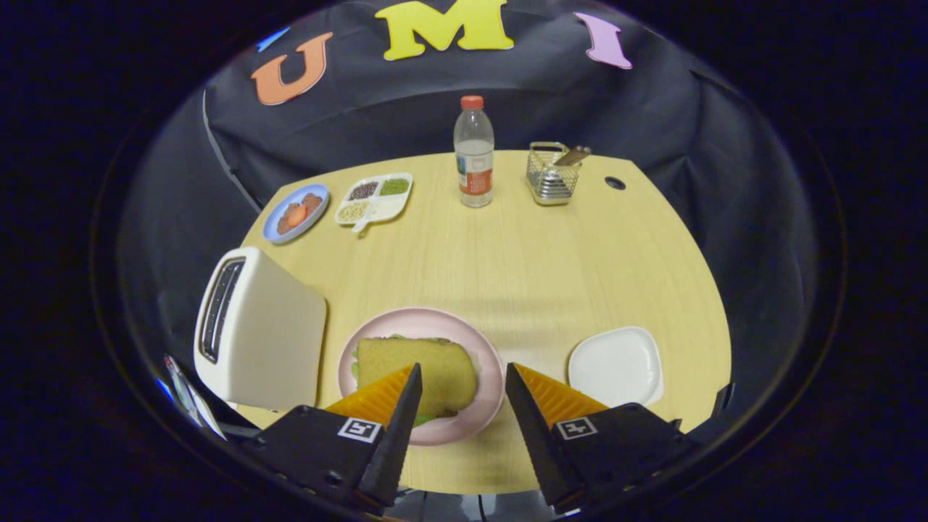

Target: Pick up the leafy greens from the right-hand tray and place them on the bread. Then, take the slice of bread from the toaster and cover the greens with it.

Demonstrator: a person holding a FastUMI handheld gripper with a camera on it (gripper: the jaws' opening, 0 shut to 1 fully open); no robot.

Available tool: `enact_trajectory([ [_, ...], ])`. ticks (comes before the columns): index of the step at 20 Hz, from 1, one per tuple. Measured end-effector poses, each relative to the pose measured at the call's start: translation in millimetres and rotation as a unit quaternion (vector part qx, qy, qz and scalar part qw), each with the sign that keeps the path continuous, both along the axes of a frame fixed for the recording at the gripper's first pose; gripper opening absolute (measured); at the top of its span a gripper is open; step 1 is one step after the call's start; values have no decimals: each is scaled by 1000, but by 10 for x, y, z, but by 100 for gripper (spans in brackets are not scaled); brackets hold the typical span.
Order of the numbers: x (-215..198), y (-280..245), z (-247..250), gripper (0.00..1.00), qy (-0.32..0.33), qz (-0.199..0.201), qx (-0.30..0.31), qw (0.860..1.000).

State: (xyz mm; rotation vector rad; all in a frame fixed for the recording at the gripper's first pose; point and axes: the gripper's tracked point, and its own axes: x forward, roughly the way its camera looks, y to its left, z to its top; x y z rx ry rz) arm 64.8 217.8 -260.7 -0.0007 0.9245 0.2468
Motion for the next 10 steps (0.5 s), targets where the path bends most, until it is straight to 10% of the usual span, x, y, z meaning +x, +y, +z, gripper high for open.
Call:
enact_trajectory([
  [10,-305,-43,1238,96,-164,-1,-12,986],
])
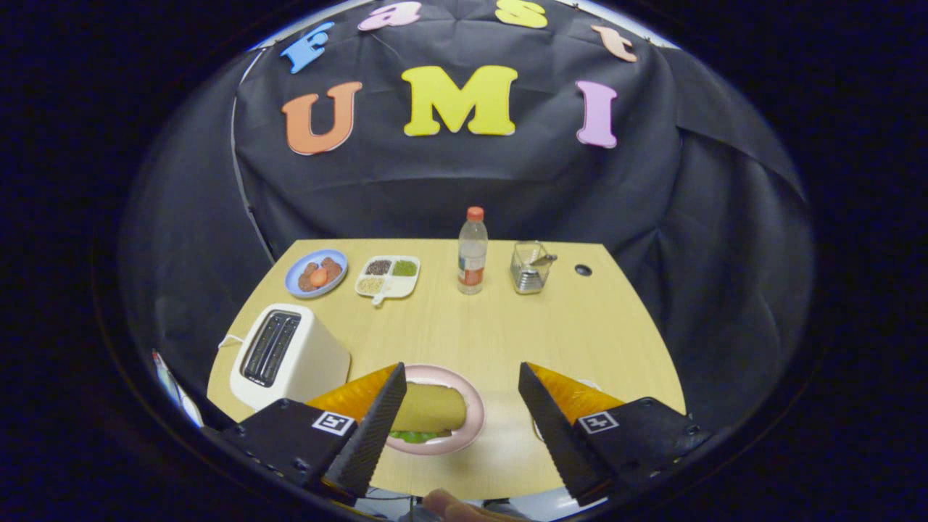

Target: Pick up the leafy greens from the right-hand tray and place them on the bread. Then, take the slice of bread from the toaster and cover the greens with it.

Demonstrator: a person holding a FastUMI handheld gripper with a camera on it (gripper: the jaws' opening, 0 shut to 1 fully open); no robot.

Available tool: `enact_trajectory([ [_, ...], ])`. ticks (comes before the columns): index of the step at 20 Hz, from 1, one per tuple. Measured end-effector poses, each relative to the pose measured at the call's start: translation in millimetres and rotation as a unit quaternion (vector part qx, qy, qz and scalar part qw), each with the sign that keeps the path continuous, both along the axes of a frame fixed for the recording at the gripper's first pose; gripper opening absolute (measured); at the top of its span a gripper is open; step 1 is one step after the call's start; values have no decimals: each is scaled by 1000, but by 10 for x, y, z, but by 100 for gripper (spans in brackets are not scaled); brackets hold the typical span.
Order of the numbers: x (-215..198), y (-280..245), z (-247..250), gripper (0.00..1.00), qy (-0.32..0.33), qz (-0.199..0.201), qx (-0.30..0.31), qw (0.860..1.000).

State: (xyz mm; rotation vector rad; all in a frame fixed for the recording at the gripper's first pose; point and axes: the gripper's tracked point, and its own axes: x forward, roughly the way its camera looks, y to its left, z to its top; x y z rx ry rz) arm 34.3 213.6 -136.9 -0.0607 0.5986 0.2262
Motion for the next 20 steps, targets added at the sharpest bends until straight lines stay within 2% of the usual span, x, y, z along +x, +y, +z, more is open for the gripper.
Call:
enact_trajectory([
  [6,-305,-53,775,96,-108,-9,4,994],
  [9,-473,-163,1262,95,-206,-19,-10,978],
  [11,-687,-133,1453,96,-249,-20,3,968],
  [14,-975,-119,1590,96,-277,-6,42,960],
  [17,-1055,-91,1584,96,-296,17,41,954],
  [20,-1032,-86,1700,96,-305,16,51,951],
])
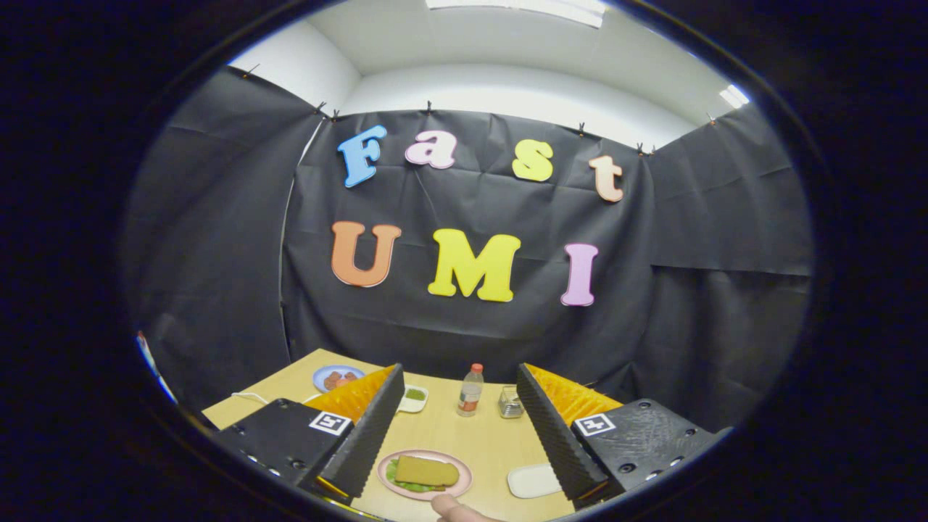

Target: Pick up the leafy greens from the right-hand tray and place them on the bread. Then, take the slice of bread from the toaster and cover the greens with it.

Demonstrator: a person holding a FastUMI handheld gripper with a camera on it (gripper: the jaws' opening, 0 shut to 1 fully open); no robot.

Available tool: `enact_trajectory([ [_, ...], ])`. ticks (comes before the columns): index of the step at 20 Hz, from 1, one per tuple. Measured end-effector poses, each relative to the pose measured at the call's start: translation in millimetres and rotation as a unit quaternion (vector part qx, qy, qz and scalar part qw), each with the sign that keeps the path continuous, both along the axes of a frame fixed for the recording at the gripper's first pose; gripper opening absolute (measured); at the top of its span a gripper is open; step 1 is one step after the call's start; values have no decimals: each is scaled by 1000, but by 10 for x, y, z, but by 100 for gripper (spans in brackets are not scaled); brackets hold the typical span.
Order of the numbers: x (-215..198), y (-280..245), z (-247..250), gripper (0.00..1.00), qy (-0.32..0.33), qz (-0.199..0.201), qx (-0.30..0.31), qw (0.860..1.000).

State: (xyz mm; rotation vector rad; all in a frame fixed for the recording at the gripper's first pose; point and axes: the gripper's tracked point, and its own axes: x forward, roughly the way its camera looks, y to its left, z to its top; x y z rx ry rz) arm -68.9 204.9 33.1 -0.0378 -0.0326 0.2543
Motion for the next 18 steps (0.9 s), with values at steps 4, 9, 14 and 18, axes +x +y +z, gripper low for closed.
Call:
enact_trajectory([
  [4,96,-33,188,96,-15,0,25,1000],
  [9,148,83,209,96,-11,8,21,1000],
  [14,223,98,158,96,-6,3,23,1000],
  [18,310,74,71,96,8,-7,20,1000],
])
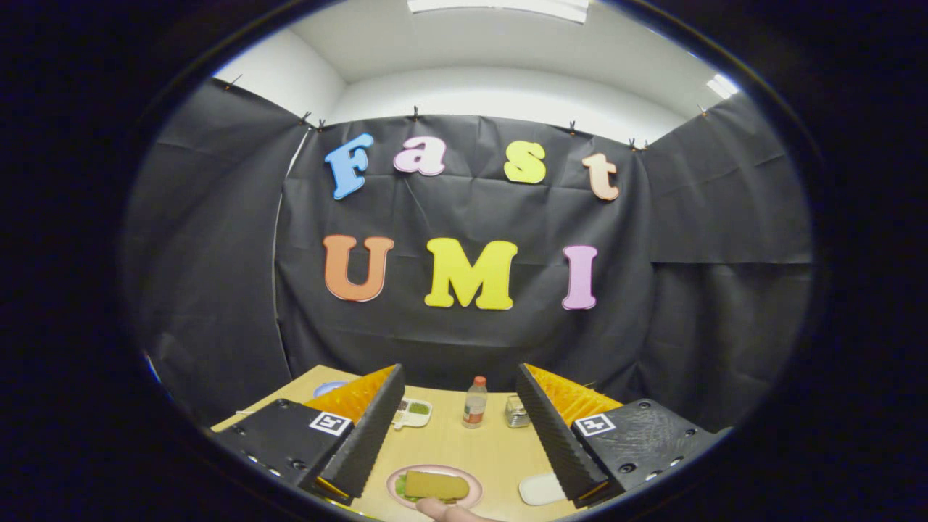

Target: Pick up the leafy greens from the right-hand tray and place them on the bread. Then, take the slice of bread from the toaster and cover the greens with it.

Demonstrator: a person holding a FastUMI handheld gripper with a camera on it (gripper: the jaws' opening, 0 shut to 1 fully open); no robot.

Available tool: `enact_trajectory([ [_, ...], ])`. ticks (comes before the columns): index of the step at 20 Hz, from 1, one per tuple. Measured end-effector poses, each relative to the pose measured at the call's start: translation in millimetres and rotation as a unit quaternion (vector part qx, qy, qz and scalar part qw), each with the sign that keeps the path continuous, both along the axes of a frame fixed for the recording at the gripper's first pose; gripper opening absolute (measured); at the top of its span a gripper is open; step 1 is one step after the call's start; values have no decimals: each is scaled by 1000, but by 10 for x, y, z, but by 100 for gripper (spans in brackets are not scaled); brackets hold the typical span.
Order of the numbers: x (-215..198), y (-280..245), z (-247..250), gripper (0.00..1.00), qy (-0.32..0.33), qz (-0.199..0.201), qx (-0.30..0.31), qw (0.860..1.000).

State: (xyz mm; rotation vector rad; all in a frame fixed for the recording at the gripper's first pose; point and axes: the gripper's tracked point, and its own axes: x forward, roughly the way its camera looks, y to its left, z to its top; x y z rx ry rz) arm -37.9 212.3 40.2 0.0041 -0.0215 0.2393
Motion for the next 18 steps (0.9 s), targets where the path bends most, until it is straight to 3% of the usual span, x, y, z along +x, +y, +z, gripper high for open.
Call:
enact_trajectory([
  [18,-30,-69,-59,96,12,-23,-9,1000],
])
